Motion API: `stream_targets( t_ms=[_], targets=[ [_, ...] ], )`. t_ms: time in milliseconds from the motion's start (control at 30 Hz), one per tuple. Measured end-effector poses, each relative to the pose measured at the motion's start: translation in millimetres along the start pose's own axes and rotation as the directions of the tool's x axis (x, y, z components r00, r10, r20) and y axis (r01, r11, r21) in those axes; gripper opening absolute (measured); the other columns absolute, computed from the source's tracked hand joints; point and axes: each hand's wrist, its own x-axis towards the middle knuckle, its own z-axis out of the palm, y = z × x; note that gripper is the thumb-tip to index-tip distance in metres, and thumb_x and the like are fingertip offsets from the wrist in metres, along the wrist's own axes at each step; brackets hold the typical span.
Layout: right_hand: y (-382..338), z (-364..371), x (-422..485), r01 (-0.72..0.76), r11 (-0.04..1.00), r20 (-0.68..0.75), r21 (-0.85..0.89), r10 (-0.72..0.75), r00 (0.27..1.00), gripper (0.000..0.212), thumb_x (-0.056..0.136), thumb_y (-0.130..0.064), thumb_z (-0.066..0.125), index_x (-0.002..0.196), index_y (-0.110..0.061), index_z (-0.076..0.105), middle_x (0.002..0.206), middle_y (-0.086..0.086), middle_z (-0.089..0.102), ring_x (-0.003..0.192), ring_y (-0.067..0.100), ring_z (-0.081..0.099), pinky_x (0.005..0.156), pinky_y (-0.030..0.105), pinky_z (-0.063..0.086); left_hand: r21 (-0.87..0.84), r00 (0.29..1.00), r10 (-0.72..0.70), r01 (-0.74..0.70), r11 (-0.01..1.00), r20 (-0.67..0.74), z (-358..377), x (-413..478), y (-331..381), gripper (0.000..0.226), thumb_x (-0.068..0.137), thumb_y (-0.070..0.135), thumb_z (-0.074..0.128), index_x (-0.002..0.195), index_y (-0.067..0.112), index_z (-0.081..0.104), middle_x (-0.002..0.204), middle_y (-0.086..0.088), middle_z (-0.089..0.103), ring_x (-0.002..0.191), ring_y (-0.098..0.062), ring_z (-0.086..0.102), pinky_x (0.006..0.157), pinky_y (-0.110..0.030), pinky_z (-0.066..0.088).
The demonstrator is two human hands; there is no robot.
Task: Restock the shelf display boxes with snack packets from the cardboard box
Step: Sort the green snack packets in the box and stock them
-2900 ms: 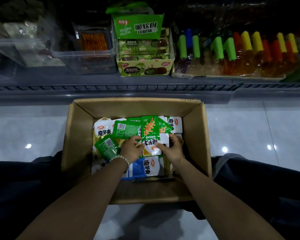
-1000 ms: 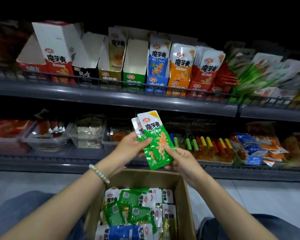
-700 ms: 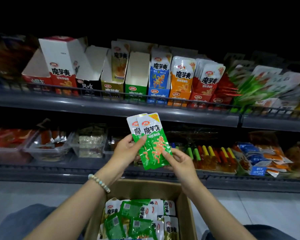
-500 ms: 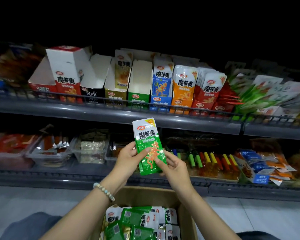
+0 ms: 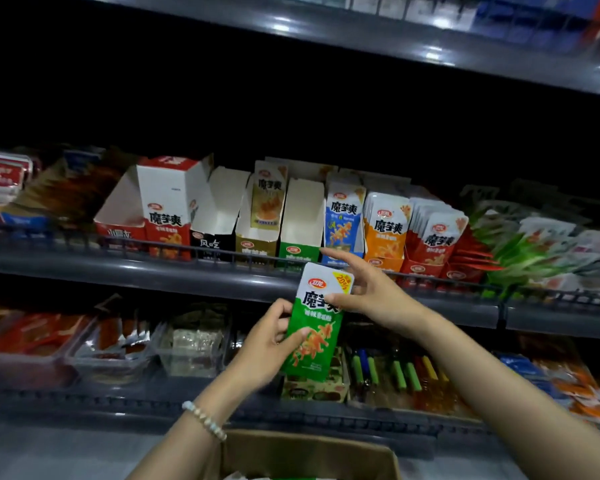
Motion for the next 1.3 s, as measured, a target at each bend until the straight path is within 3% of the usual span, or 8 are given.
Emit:
stream_targets(
  t_ms=[367,500,600,767,900,1067,1167,1300],
  targets=[
    [-43.4,-25.1,46.1,-0.006,0.984,0.038,-0.177,0.013,0.999,0.047,0.078,0.002,0.071,0.115,-0.019,0.051,0.100,0.002,0.070,0.089,0.006,0.069,0.071,0.018,0.056,-0.098,0.995,0.069,-0.077,0.992,-0.078,-24.9,44.8,49.0,0.016,0.089,0.002,0.060,0.100,0.013,0.056,0.099,0.001,0.068,0.082,-0.015,0.071,0.066,-0.025,0.056],
    [-52.9,-54.1,67.7,0.035,0.968,-0.111,-0.247,-0.064,0.992,0.052,0.077,-0.002,0.074,0.118,-0.024,0.050,0.097,-0.002,0.070,0.090,0.011,0.069,0.074,0.025,0.058,0.261,0.947,0.219,-0.155,0.953,-0.234,-44.6,75.7,63.6,0.024,0.094,0.023,0.056,0.115,0.034,0.053,0.107,0.015,0.060,0.095,-0.002,0.062,0.073,-0.011,0.048],
    [-68.1,-78.6,90.1,0.084,0.935,-0.225,-0.345,-0.170,0.959,0.048,0.080,-0.005,0.071,0.116,-0.026,0.048,0.097,-0.008,0.066,0.083,0.001,0.066,0.069,0.019,0.057,0.553,0.906,0.336,-0.147,0.820,-0.258,-64.1,99.3,68.4,0.043,0.096,0.037,0.049,0.139,0.036,0.039,0.128,0.022,0.046,0.109,0.000,0.050,0.092,-0.025,0.046],
    [-84.0,-101.8,141.6,0.163,0.941,-0.373,-0.296,-0.270,0.888,0.043,0.077,0.002,0.073,0.110,-0.017,0.053,0.101,0.001,0.065,0.085,0.008,0.061,0.068,0.008,0.052,0.664,0.951,0.245,-0.060,0.745,-0.189,-76.0,140.4,66.8,0.054,0.098,0.045,0.039,0.149,0.041,0.019,0.149,0.013,0.033,0.119,-0.007,0.051,0.096,-0.035,0.048],
    [-71.3,-106.3,184.4,0.167,0.920,-0.340,-0.355,-0.293,0.894,0.060,0.076,-0.001,0.075,0.129,-0.011,0.048,0.109,-0.003,0.059,0.099,0.010,0.057,0.069,0.002,0.046,0.623,0.975,0.158,-0.028,0.781,-0.154,-81.8,157.4,61.3,0.052,0.098,0.047,0.039,0.146,0.049,0.020,0.140,0.011,0.047,0.108,-0.007,0.055,0.097,-0.029,0.048],
    [-49.7,-109.3,232.1,0.031,0.778,-0.223,-0.628,-0.218,0.950,0.081,0.078,-0.015,0.076,0.146,-0.014,0.030,0.139,0.002,0.044,0.129,0.017,0.042,0.099,0.024,0.038,0.642,0.982,0.127,-0.010,0.767,-0.137,-83.7,159.9,51.6,0.053,0.097,0.044,0.044,0.142,0.056,0.019,0.130,0.013,0.054,0.102,-0.003,0.059,0.095,-0.023,0.045],
    [-39.3,-101.9,242.8,0.033,0.688,-0.137,-0.725,-0.191,0.972,0.080,0.081,-0.020,0.073,0.146,-0.020,0.028,0.149,0.003,0.035,0.137,0.022,0.034,0.101,0.024,0.034,0.687,0.986,0.117,-0.003,0.727,-0.119,-81.2,158.9,49.7,0.053,0.099,0.041,0.043,0.140,0.058,0.015,0.104,0.013,0.062,0.075,-0.003,0.060,0.082,-0.023,0.050],
    [-24.9,-94.6,251.7,0.029,0.654,-0.083,-0.756,-0.139,0.987,0.075,0.083,-0.021,0.072,0.145,-0.023,0.030,0.147,0.001,0.038,0.136,0.019,0.036,0.098,0.020,0.033,0.744,0.984,0.112,0.029,0.668,-0.139,-77.7,159.1,47.1,0.054,0.100,0.038,0.039,0.146,0.050,0.012,0.100,0.008,0.066,0.080,-0.006,0.060,0.078,-0.023,0.048]
  ],
)
